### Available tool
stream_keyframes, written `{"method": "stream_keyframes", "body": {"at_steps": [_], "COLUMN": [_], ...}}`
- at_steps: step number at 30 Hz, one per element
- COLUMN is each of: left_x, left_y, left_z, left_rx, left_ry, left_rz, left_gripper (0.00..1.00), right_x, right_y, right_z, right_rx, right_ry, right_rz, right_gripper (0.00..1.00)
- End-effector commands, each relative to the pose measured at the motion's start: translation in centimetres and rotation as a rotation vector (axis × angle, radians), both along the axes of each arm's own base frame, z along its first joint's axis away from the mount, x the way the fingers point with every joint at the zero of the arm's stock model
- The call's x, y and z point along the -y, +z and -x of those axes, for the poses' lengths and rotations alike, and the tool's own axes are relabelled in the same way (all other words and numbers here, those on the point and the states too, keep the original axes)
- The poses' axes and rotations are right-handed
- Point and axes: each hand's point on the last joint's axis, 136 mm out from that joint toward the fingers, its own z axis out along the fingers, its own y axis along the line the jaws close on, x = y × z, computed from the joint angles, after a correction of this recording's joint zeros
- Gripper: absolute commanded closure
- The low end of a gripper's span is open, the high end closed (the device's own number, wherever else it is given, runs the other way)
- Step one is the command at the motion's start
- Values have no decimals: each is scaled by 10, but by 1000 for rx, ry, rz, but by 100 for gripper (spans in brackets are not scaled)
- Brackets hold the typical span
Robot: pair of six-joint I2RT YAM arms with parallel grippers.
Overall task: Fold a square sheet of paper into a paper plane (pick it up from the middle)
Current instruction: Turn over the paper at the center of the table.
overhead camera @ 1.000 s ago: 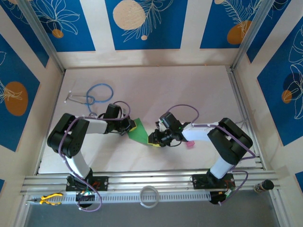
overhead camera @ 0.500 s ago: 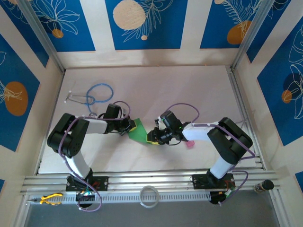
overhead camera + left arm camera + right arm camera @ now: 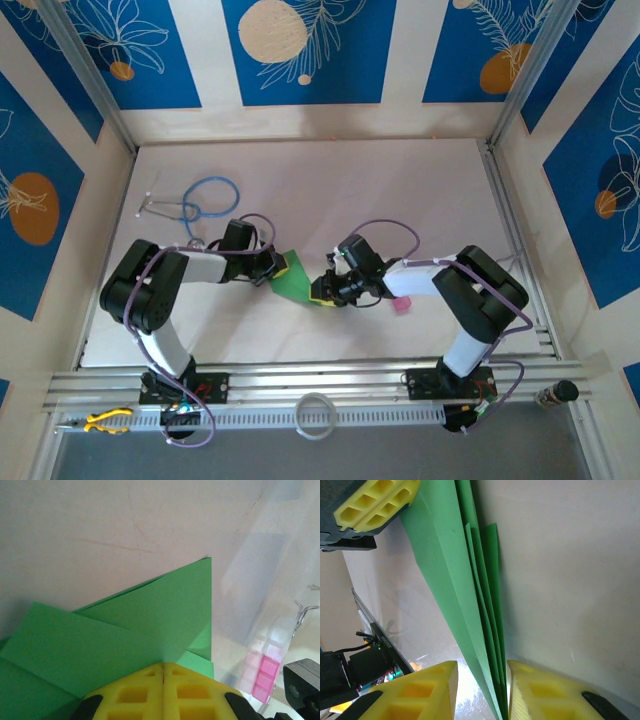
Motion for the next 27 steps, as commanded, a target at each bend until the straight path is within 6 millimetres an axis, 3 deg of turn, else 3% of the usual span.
{"method": "stream_keyframes", "body": {"at_steps": [1,20,27], "left_x": [-17,-16,-14], "left_y": [-27,-24,-14], "left_z": [12,11,9], "left_rx": [-90,-76,-43], "left_ry": [36,38,42], "left_rz": [-83,-76,-49], "left_gripper": [96,96,91], "right_x": [1,0,3], "right_y": [-4,-8,-9], "right_z": [3,2,2], "right_rx": [-28,-34,-28], "right_ry": [4,1,-4], "right_rz": [-7,-4,9], "right_gripper": [70,74,77]}}
